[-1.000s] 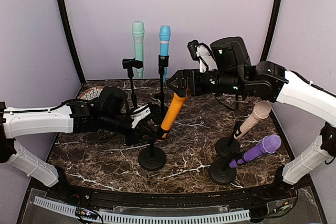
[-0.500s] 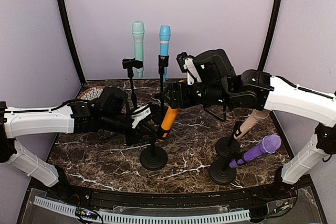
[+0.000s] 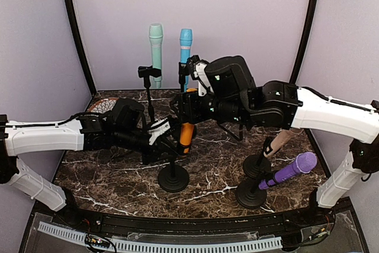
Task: Remove the microphone from the stand
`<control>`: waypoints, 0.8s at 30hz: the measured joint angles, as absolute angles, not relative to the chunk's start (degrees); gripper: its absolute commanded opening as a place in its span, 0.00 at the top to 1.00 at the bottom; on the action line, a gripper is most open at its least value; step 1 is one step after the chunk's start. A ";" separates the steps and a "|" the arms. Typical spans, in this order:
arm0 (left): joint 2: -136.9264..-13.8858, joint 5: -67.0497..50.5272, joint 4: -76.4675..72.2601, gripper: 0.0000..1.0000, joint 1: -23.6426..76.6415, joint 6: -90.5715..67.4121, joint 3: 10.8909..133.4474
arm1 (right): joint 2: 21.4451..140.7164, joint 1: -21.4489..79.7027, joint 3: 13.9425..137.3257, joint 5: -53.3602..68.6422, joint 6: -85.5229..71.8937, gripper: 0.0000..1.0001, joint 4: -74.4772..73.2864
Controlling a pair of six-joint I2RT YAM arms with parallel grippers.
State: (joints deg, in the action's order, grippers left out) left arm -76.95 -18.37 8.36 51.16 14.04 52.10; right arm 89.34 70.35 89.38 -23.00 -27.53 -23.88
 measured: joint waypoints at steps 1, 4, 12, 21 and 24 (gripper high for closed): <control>-76.95 -18.37 8.32 1.00 51.16 14.06 52.10 | 89.34 70.35 89.17 -23.62 -27.68 0.32 -23.66; -77.03 -18.31 8.08 1.00 51.16 14.20 52.10 | 89.34 70.48 87.81 -25.58 -28.62 0.35 -23.31; -77.28 -18.33 7.38 1.00 51.16 14.20 52.10 | 89.36 70.43 84.38 -29.08 -30.94 0.48 -23.59; -77.38 -18.28 7.31 0.56 51.16 14.48 52.10 | 89.34 70.06 82.94 -29.19 -31.94 0.72 -21.65; -77.73 -17.61 7.20 0.39 51.16 15.07 52.05 | 89.34 70.06 82.76 -29.15 -31.88 0.76 -21.37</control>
